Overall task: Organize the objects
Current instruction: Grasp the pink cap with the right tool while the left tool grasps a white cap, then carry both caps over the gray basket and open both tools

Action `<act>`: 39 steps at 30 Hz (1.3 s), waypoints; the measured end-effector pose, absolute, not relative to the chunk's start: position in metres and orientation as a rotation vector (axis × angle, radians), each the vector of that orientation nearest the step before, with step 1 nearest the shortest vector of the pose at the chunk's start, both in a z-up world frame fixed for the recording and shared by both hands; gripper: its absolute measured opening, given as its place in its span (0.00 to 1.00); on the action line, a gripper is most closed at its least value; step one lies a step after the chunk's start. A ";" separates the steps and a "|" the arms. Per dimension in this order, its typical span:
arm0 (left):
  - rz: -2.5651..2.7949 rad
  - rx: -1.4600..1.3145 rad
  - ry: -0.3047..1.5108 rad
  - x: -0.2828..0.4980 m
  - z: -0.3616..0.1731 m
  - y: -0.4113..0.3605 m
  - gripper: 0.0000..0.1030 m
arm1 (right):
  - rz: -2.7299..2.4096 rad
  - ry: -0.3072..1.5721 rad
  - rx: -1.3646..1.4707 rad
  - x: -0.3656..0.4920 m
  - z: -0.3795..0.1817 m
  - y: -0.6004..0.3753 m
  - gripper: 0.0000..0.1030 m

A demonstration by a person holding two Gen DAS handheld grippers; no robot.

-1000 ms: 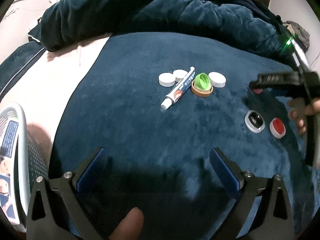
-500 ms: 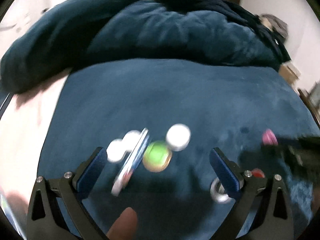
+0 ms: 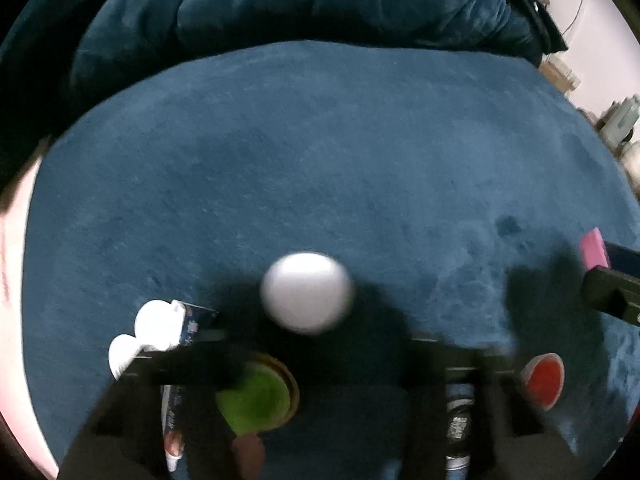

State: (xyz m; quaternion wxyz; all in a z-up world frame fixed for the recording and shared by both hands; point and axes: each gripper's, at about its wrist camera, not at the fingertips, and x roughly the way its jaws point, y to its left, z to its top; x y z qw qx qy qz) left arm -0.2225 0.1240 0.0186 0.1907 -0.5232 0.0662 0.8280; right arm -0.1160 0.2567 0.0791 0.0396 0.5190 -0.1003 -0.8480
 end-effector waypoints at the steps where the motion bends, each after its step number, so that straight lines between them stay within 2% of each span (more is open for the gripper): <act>1: 2.334 -1.468 0.158 -0.223 0.020 0.121 0.40 | -2.599 -0.311 1.590 -0.116 0.080 0.257 0.30; 7: 2.365 -1.418 0.074 -0.204 0.050 0.108 0.40 | -2.603 -0.352 1.562 -0.115 0.090 0.259 0.30; 13: 2.497 -1.389 0.070 -0.159 0.107 0.088 0.40 | -2.601 -0.411 1.490 -0.109 0.121 0.236 0.30; 21: 2.762 -1.352 -0.005 -0.066 0.210 -0.014 0.40 | -2.514 -0.337 1.359 -0.073 0.177 0.145 0.30; 24: 2.866 -1.382 -0.033 -0.031 0.229 -0.069 0.40 | -2.451 -0.282 1.282 -0.054 0.198 0.096 0.30; 28: 2.971 -1.442 -0.215 0.018 0.233 -0.146 0.40 | -2.349 -0.226 1.219 -0.023 0.214 0.028 0.30; 33: 3.041 -1.467 -0.524 0.066 0.207 -0.221 0.40 | -2.226 -0.099 1.234 -0.003 0.200 -0.039 0.30; 37: 3.108 -1.530 -0.594 0.073 0.195 -0.255 0.40 | -2.127 -0.058 1.274 0.001 0.183 -0.075 0.30; 39: 3.095 -1.541 -0.716 0.075 0.188 -0.275 0.40 | -2.097 -0.063 1.292 -0.006 0.177 -0.087 0.30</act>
